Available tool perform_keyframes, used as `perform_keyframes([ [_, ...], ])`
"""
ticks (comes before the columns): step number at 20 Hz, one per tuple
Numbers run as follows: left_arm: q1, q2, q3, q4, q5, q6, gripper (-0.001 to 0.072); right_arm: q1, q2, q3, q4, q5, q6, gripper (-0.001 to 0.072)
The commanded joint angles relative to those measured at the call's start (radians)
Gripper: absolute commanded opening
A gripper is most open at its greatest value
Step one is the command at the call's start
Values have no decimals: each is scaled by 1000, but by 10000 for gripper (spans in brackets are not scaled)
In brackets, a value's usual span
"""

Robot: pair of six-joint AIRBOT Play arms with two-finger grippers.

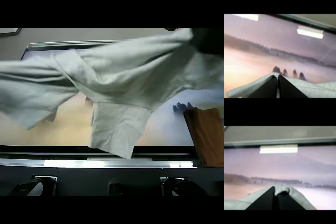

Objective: Fold the clothes and pants, and hang the long-sleeved shirts on hangers.

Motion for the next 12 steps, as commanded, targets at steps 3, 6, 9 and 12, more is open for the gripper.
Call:
perform_keyframes([
  [3,-76,-91,-502,10,237,-10,13,0,-415,3,94,135,19,32],
  [6,-124,-195,-752,8,522,-18,13,0,-669,3,180,16,10,32],
  [9,-129,-320,-820,-23,623,-40,14,0,-843,3,298,-60,10,33],
  [12,-129,-388,-820,-51,652,-40,14,0,-895,3,367,-74,10,83],
])
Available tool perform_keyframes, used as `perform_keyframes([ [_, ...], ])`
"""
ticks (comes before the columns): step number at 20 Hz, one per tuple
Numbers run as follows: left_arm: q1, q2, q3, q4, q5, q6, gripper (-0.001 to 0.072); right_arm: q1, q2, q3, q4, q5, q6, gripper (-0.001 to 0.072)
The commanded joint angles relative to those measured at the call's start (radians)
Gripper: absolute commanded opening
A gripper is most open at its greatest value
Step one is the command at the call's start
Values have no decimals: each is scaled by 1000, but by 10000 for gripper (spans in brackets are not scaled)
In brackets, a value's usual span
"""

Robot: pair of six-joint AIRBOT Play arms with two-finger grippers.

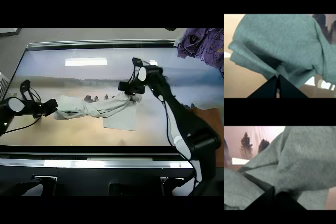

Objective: Fold the clothes and pants, and hang the long-sleeved shirts on hangers.

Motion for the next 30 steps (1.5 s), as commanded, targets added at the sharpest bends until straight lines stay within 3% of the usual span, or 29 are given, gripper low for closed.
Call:
perform_keyframes([
  [1,-6,-79,-45,-30,89,-7,14,-6,-82,1,104,-34,-1,167],
  [3,-5,-77,-45,-30,85,-7,14,-46,-37,3,147,5,-66,362],
  [9,-4,-67,-40,-30,13,-7,15,-348,223,-23,130,310,-397,395],
  [11,-4,-67,-40,-30,-7,-7,15,-468,275,-135,248,348,-430,482],
  [14,-4,-67,-40,-30,-24,-7,15,-552,298,-401,452,336,-526,482],
  [20,-4,-67,-40,-30,-38,-7,15,-440,297,-756,542,102,-619,483],
  [30,-4,-67,-40,-25,-38,-6,15,-252,199,-808,622,-47,-603,473],
])
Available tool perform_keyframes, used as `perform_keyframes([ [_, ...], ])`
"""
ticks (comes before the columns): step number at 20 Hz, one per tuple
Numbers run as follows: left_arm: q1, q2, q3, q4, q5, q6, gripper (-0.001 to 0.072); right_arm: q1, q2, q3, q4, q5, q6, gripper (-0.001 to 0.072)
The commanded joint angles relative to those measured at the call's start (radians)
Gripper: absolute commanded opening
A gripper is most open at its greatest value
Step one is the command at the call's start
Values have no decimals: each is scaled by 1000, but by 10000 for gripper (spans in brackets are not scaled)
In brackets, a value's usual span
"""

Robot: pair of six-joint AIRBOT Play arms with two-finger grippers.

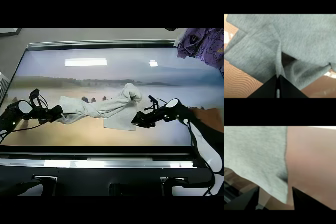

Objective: Fold the clothes and pants, and hang the long-sleeved shirts on hangers.

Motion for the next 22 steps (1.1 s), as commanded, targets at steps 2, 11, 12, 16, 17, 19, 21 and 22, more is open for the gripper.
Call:
perform_keyframes([
  [2,0,0,0,5,0,0,16,69,-50,-8,34,-54,10,339],
  [11,71,18,301,8,-143,101,14,29,134,502,-63,-76,146,31],
  [12,84,24,388,15,-189,125,14,14,155,614,-122,-75,200,31],
  [16,111,89,774,168,-371,128,14,-56,243,1043,-343,-14,353,31],
  [17,114,116,868,208,-416,128,14,-75,279,1118,-384,4,371,31],
  [19,114,184,1004,298,-500,128,14,-114,399,1143,-405,2,382,31],
  [21,114,278,1058,365,-557,126,14,-129,526,1143,-463,35,412,31],
  [22,114,339,1056,381,-573,118,14,-129,581,1143,-510,50,439,31],
])
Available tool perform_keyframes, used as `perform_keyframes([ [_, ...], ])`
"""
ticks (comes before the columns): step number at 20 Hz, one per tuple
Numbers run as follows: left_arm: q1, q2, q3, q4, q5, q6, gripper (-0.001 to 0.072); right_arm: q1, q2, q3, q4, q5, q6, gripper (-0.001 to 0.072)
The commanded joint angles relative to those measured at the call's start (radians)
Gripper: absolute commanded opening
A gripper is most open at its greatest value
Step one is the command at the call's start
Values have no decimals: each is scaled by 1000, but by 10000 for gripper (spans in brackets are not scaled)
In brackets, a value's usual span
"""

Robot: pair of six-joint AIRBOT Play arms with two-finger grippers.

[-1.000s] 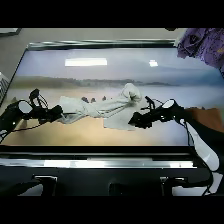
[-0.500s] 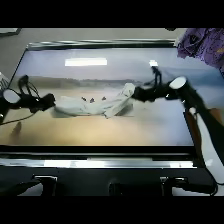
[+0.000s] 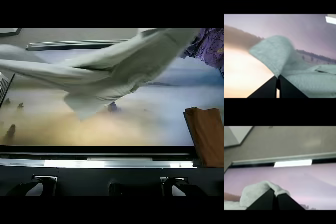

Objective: Fold the clothes and pants, and hang the long-sleeved shirts on hangers.

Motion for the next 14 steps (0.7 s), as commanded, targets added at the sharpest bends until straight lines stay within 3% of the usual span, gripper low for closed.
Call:
perform_keyframes([
  [1,3,169,104,120,-122,-10,14,-25,201,53,-163,49,104,31],
  [4,3,270,104,122,-135,-21,14,-25,277,53,-262,68,211,31],
  [7,3,259,92,122,-126,-20,14,-25,225,36,-275,100,240,31],
  [10,3,190,-5,95,-68,-20,15,-25,75,-6,-275,87,245,31],
  [14,3,45,-245,-5,152,-22,15,-21,-242,-50,-184,-2,271,32],
])
